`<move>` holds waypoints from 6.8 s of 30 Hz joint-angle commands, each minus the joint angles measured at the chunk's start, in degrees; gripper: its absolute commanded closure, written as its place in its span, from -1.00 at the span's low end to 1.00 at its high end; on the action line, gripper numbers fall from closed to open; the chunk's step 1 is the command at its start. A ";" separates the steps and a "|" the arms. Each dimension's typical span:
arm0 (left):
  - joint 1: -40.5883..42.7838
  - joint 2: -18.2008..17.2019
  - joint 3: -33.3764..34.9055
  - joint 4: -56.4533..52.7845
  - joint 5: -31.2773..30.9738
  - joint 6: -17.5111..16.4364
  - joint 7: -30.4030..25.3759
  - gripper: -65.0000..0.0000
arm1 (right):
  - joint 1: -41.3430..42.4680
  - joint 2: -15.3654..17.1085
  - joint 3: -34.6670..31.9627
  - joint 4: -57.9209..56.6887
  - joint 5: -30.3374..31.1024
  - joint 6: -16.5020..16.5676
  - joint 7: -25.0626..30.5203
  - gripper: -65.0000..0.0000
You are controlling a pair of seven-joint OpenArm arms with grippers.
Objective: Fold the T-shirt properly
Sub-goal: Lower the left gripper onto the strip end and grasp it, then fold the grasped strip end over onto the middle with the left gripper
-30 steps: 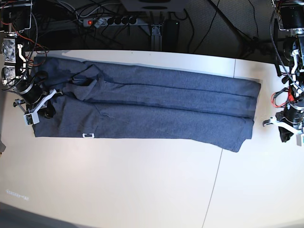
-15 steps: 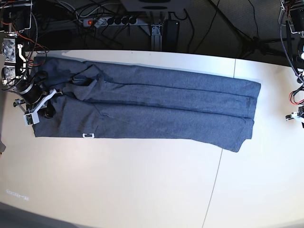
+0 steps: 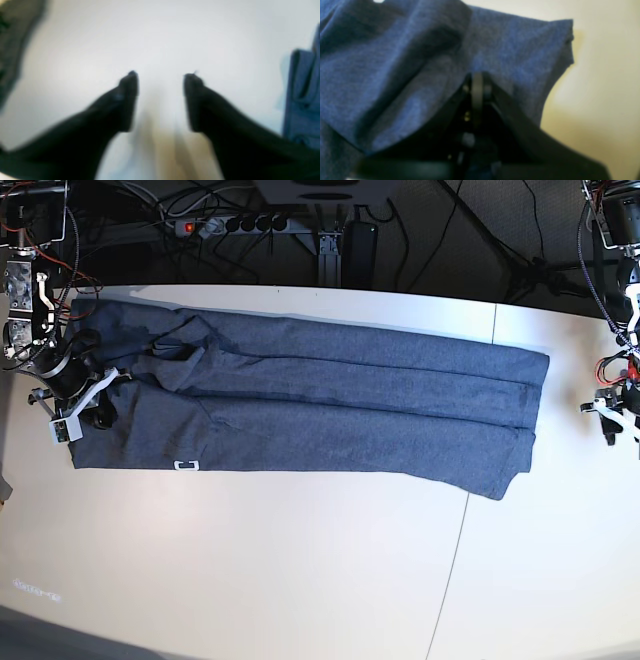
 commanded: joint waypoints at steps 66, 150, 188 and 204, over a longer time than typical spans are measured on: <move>-9.35 -0.61 11.47 -26.21 -45.48 -24.00 23.17 -0.36 | 0.50 1.09 0.50 0.39 0.46 3.45 -0.26 1.00; -4.87 34.95 52.09 10.91 20.59 1.49 9.31 1.00 | 0.66 1.09 0.50 0.39 1.57 3.45 -0.20 1.00; -1.81 35.98 50.99 17.11 28.37 6.69 7.30 1.00 | 0.66 1.11 0.50 0.42 5.33 3.45 -0.24 1.00; 3.39 31.91 54.88 12.66 26.40 6.62 0.90 1.00 | 0.66 1.11 0.50 0.42 5.38 3.48 -0.24 1.00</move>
